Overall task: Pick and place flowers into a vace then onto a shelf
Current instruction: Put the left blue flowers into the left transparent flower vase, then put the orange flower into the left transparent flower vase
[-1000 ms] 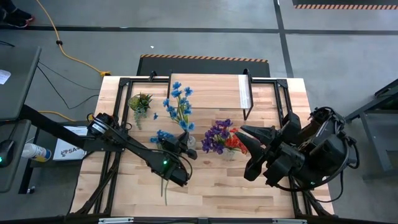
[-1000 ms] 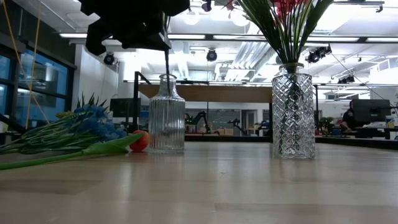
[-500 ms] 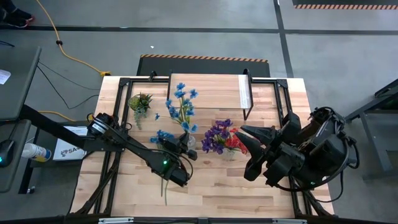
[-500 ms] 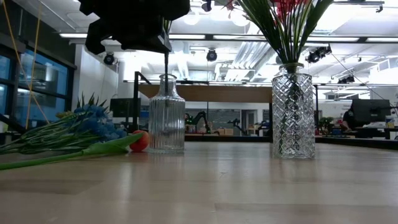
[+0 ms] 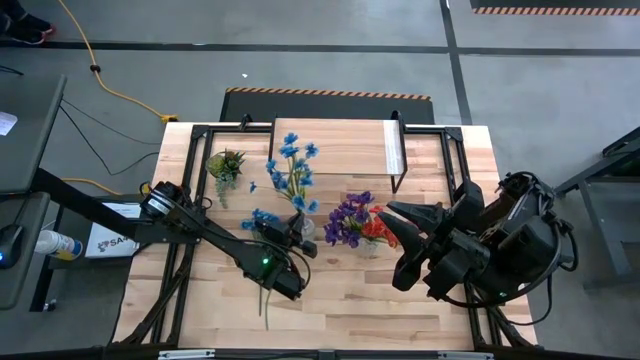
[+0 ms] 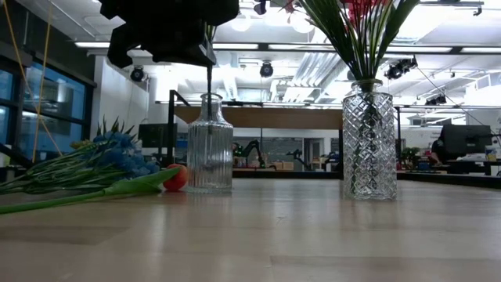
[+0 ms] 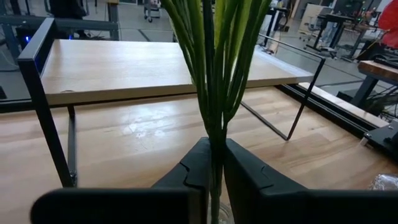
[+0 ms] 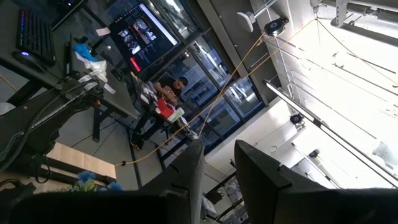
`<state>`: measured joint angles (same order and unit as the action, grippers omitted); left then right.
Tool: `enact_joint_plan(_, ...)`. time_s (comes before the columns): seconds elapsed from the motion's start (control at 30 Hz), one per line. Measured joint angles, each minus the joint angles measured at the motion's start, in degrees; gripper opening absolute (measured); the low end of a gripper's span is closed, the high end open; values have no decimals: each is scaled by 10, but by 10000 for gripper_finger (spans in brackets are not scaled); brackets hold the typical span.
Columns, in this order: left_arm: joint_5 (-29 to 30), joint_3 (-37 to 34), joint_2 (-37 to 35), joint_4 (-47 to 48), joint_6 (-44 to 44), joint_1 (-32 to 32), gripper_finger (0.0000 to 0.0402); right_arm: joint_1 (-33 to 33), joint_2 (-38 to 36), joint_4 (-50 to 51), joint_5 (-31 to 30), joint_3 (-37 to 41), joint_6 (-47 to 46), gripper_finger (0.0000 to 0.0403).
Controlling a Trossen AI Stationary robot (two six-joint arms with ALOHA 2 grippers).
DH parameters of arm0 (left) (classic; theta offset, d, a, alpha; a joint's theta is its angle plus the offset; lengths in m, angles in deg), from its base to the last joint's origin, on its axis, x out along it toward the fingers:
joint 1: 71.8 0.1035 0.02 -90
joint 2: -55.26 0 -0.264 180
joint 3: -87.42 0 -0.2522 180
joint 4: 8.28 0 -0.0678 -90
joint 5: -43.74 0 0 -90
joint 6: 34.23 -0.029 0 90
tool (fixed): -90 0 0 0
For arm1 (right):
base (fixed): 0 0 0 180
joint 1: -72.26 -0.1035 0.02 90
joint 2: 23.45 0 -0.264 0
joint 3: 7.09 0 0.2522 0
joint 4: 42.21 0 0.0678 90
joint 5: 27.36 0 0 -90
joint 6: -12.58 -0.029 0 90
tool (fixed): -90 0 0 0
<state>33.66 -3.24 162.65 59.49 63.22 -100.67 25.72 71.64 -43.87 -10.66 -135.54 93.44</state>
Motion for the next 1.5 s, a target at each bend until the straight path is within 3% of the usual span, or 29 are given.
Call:
enact_joint_plan(0.4, -1, 0, 0, -1, 28, 0, 208, 0, 0, 0, 0, 0, 0, 83)
enact_joint_plan(0.57, -10, 0, 0, -1, 29, 0, 240, 0, 0, 0, 0, 0, 0, 83)
enact_joint_plan(0.77, -21, 19, 0, 1, 3, 0, 254, 0, 0, 0, 0, 0, 0, 83)
enact_joint_plan(1.0, -92, 37, 0, 1, -76, 0, 265, 0, 0, 0, 0, 0, 0, 83)
enact_joint_plan(1.2, -164, 37, 0, 25, -73, -9, 269, 0, 0, 0, 0, 0, 0, 83)
enact_joint_plan(1.5, -198, 37, 0, 27, -52, -58, 268, 0, 0, 0, 0, 0, 0, 83)
